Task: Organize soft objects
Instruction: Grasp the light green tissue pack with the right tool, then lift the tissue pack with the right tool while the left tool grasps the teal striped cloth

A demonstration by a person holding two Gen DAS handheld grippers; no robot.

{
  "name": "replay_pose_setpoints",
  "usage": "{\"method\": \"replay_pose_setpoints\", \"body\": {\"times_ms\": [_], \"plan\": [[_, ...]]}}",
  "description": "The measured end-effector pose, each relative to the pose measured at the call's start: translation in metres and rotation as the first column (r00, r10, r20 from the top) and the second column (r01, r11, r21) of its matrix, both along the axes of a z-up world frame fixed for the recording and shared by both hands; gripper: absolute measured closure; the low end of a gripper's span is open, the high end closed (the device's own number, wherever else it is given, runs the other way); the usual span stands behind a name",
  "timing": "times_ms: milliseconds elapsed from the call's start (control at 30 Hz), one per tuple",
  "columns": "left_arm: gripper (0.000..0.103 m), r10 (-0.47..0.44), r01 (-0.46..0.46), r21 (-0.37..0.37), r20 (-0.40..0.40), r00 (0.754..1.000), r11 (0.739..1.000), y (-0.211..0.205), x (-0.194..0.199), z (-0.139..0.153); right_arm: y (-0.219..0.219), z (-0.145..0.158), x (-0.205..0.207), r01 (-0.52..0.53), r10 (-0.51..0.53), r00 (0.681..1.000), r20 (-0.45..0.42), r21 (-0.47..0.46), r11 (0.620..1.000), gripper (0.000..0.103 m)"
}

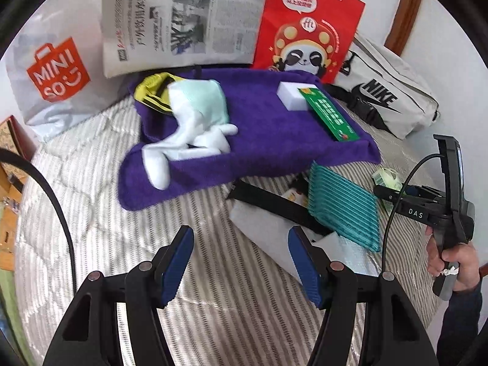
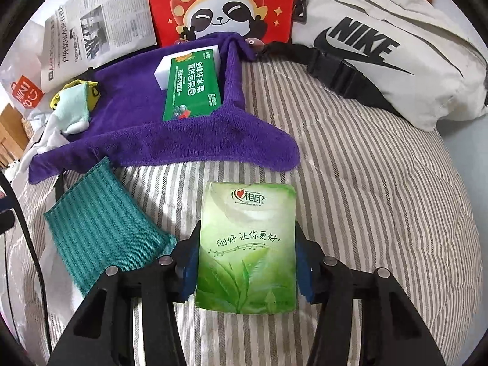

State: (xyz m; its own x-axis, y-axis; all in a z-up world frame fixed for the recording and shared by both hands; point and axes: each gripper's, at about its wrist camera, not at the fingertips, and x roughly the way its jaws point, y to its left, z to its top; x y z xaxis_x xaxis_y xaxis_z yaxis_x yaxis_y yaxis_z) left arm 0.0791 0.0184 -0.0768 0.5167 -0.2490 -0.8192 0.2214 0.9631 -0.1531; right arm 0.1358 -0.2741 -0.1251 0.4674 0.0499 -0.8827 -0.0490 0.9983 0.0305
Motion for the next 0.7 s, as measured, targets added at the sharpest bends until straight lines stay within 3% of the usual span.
{"method": "replay_pose_setpoints", "body": {"times_ms": [133, 367, 500, 700], "plan": [[0.041, -0.048, 0.048, -0.043, -0.008, 0.999, 0.998, -0.015, 0.0, -0.004, -0.01, 0.008, -0.014, 0.017, -0.017, 1.0, 0.012, -0.001, 1.0, 0.052], [0.041, -0.134, 0.131, -0.086, -0.034, 0.99, 0.988, -0.052, 0.01, -0.013, -0.022, 0.014, -0.036, 0.024, -0.025, 1.0, 0.011, 0.077, 0.997, 0.052], [0.041, -0.165, 0.155, -0.15, -0.057, 0.985, 0.976, -0.062, 0.018, -0.018, -0.017, 0.015, -0.038, -0.009, 0.006, 1.0, 0.025, 0.151, 0.988, 0.052], [0.041, -0.188, 0.168, -0.2, -0.086, 0.978, 0.965, -0.072, 0.028, -0.023, -0.001, 0.01, -0.032, -0.062, 0.058, 0.998, 0.029, 0.16, 0.985, 0.052]]}}
